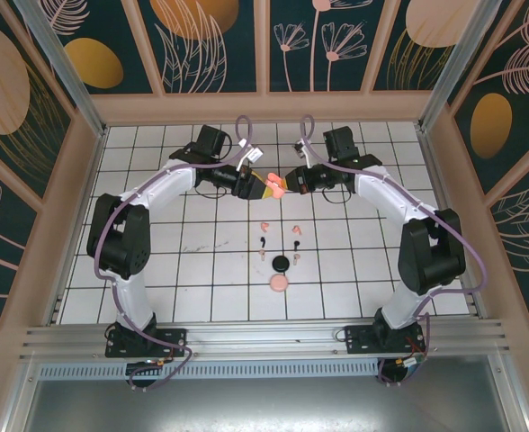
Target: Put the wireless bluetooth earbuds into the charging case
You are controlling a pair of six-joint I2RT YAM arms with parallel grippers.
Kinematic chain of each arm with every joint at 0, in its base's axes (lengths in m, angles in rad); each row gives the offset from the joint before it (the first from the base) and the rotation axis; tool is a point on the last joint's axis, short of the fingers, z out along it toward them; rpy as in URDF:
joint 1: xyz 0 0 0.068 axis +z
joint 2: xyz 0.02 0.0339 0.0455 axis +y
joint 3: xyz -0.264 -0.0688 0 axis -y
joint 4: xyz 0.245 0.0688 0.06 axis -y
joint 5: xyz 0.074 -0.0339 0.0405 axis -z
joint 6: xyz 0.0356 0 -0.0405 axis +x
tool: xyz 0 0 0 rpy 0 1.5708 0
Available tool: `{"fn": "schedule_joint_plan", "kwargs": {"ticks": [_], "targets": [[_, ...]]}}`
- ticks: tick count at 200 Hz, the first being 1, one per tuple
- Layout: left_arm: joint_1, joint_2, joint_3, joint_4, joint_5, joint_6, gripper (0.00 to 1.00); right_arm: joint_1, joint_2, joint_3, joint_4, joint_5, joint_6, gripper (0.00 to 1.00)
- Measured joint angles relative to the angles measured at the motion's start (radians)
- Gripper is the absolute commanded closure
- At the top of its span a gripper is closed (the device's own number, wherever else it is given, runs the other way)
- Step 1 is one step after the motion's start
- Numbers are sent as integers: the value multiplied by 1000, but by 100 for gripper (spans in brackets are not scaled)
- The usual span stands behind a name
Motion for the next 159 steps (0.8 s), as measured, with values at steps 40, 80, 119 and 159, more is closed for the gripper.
{"fn": "schedule_joint_plan", "kwargs": {"ticks": [40,80,119,159], "targets": [[0,0,0,0,16,-1,48,1,8,2,5,-1,0,100],[0,0,1,4,19,-6,59,2,17,2,6,-13,0,100],[2,2,1,5,25,-13,71,4,17,3,6,-22,4,100],[6,8,1,5,36,-25,89,5,17,7,10,-18,4,100]]}}
